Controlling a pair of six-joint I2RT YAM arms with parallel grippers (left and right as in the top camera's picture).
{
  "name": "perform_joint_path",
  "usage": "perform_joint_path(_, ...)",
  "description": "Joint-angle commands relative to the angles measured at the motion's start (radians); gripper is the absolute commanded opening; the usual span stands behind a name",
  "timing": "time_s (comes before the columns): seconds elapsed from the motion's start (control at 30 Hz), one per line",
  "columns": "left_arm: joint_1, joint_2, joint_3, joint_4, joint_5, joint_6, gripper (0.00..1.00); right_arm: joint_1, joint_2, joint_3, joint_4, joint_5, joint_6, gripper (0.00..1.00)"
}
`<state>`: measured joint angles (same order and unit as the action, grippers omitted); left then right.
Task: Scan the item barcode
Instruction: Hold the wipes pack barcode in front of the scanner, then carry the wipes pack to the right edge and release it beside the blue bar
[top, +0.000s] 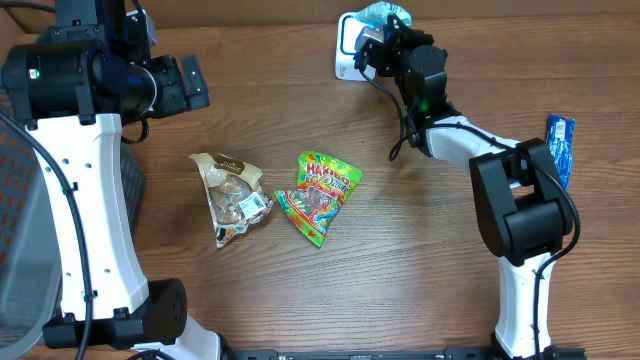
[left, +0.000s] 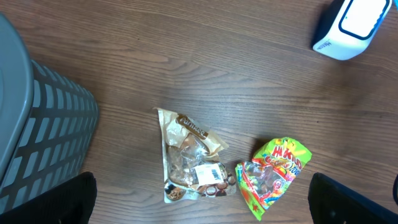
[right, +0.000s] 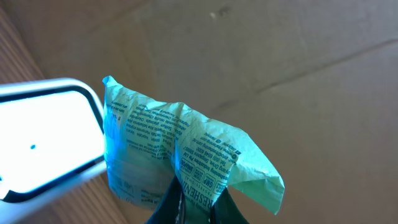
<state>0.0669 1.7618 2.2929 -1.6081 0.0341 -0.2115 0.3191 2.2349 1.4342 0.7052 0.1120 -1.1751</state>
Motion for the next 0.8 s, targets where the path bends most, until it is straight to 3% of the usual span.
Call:
perform_joint_path(0.0,-0.004,-0.016,0.000,0.000,0.010,-0.017,1.00,0.026,-0.072,0.020,-0.033,-0.001,0.070,0.04)
perform_joint_path(0.13,-0.004,-0.016,0.000,0.000,0.010,-0.017,1.00,0.041,-0.169,0.020,-0.194,0.015,0.144,0.04)
perform_joint_path(0.3,-0.004,-0.016,0.000,0.000,0.010,-0.017,1.00,0.079,-0.327,0.020,-0.413,0.021,0.338,0.04)
perform_joint_path(0.4,-0.004,-0.016,0.000,0.000,0.010,-0.017,1.00,0.111,-0.432,0.020,-0.544,0.018,0.547,0.04)
perform_joint_path(0.6,-0.004,-0.016,0.000,0.000,0.010,-0.017,1.00,0.142,-0.637,0.020,-1.012,-0.055,1.202,0.04)
perform_joint_path(0.77,-0.004,-0.016,0.000,0.000,0.010,-0.017,1.00,0.114,-0.700,0.020,-1.382,-0.016,1.371,0.04)
